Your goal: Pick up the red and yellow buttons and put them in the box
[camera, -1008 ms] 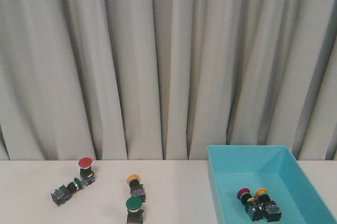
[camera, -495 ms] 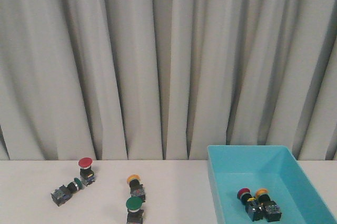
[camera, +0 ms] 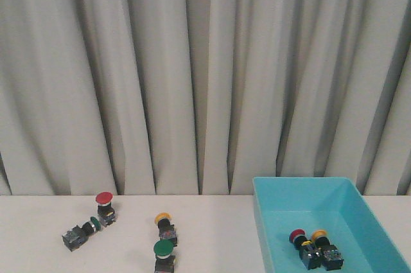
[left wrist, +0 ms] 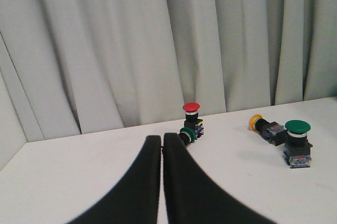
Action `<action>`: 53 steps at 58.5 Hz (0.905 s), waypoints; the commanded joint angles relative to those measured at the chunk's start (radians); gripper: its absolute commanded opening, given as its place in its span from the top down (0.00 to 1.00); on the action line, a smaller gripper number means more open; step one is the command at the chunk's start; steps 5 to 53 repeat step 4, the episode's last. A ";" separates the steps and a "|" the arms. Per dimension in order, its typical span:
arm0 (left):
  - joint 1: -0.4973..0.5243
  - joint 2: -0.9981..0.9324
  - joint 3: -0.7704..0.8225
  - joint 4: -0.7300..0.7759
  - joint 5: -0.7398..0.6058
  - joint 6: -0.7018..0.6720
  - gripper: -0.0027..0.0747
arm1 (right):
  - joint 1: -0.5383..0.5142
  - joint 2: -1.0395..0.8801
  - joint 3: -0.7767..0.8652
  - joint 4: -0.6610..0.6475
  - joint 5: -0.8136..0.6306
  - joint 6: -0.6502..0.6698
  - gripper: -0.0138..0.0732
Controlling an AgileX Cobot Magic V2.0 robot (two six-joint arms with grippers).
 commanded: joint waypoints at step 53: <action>-0.001 -0.014 0.005 -0.005 -0.066 -0.002 0.97 | -0.001 -0.018 0.014 -0.016 -0.078 0.002 0.85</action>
